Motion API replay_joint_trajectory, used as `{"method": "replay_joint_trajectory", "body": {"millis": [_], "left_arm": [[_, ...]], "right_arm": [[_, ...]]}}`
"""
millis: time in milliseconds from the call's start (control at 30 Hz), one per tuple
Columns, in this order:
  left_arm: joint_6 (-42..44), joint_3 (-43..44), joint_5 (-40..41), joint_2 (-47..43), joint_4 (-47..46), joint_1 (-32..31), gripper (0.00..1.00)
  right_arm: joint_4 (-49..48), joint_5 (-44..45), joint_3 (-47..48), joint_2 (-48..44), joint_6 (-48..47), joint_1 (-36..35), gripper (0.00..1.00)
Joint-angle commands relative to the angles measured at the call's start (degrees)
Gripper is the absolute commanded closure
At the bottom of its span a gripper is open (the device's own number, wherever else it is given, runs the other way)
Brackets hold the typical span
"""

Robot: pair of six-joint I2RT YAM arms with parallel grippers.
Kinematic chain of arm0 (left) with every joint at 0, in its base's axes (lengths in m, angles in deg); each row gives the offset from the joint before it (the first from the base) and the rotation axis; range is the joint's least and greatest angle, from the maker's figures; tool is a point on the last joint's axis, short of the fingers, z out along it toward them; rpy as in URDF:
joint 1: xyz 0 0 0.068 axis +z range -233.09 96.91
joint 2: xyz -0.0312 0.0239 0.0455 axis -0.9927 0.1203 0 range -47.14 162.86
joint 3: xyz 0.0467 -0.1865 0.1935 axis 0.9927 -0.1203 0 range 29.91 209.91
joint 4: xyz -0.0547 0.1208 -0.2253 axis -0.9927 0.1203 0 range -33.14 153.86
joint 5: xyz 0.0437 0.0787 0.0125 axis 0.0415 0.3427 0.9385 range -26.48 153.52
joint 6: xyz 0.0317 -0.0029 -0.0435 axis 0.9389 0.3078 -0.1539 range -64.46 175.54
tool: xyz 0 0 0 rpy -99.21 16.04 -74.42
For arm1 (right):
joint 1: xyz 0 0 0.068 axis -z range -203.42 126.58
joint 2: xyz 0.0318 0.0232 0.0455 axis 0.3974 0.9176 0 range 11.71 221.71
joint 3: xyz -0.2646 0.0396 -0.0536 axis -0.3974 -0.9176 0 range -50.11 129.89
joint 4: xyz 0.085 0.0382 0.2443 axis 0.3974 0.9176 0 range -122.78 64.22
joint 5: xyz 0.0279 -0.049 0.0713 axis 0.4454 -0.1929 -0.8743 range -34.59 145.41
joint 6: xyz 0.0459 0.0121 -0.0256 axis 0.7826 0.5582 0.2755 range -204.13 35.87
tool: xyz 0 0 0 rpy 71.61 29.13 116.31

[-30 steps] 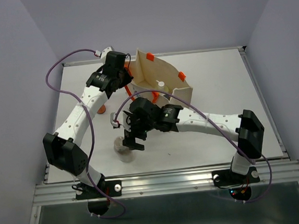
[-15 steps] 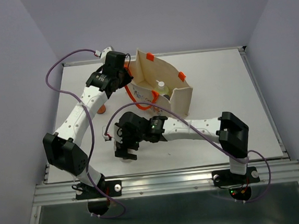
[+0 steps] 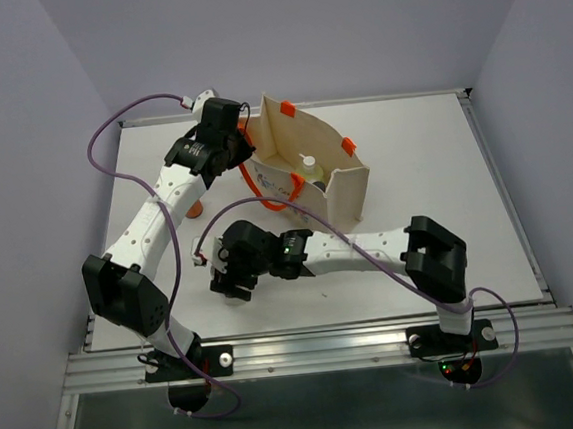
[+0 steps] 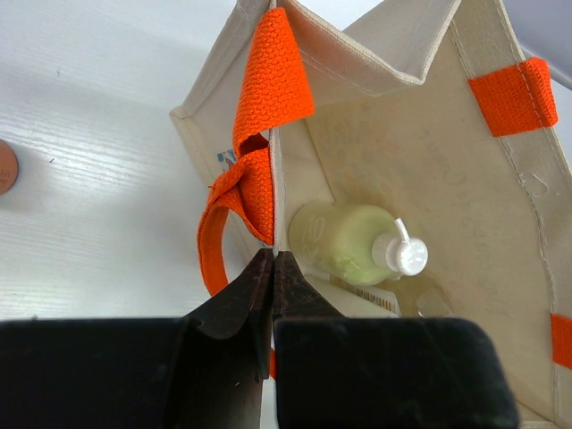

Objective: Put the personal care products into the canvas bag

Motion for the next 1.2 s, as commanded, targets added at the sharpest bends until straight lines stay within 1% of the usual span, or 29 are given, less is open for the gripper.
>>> {"method": "replay_joint_trajectory", "body": {"millis": [0,100,167,233,267,367,400,433,600,633,733,900,933,967,1067,1167], "left_arm": [[0.37,0.85,1.11,-2.5,-0.56,-0.29,1.0],[0.37,0.58,1.02,-2.76,-0.56,-0.29,1.0],[0.37,0.32,1.02,-2.85,-0.83,-0.29,1.0],[0.45,0.23,1.02,-2.85,-1.0,-0.29,1.0],[0.46,0.14,1.2,-2.94,-0.92,-0.29,1.0],[0.46,0.23,1.38,-3.11,-0.83,-0.29,1.0],[0.54,0.23,1.38,-3.03,-0.83,-0.29,1.0],[0.63,0.32,1.38,-3.03,-0.83,-0.29,1.0],[0.9,1.02,1.9,-2.76,-0.57,-0.29,1.0],[0.98,1.02,1.9,-2.85,-0.65,-0.29,1.0],[1.25,1.11,1.73,-2.85,-1.0,-0.29,1.0],[1.42,1.11,1.64,-2.59,-1.53,-0.29,1.0],[1.42,1.11,1.64,-2.5,-1.53,-0.29,1.0],[1.42,1.28,1.47,-2.24,-1.53,-0.29,1.0],[1.42,1.81,1.29,-1.8,-1.27,-0.29,1.0],[0.81,1.64,1.55,-2.06,-1.27,-0.29,1.0]], "right_arm": [[-3.94,1.07,-0.88,0.55,2.08,-0.8,0.36],[-6.31,0.81,-2.89,0.29,2.61,-0.8,0.38],[-9.37,-0.24,-4.65,-0.32,2.7,-0.8,0.46],[-10.26,-0.95,-5.8,-0.33,2.61,-0.8,0.6],[-10.62,-0.95,-5.89,-0.15,2.43,-0.8,0.69],[-11.23,0.45,-6.5,-0.41,2.35,-0.8,0.86],[-11.76,1.41,-6.77,-1.2,2.08,-0.8,0.98],[-12.37,1.6,-7.73,-1.99,1.99,-0.8,0.99],[-16.77,3.44,-10.19,-9.89,2.95,-0.8,0.99],[-17.64,4.23,-10.81,-13.21,3.57,-0.8,0.99],[-19.84,5.37,-13.18,-19.11,3.14,-0.8,0.99],[-22.22,8.53,-16.08,-27.3,3.75,-0.8,0.99],[-22.4,10.54,-15.91,-28.61,3.75,-0.8,0.99],[-22.31,11.34,-15.74,-31.06,3.32,-0.8,0.99],[-21.61,14.16,-13.63,-34.42,1.38,-0.8,0.99],[-20.82,19.78,-9.94,-37.24,-2.47,-0.8,0.99]]}}
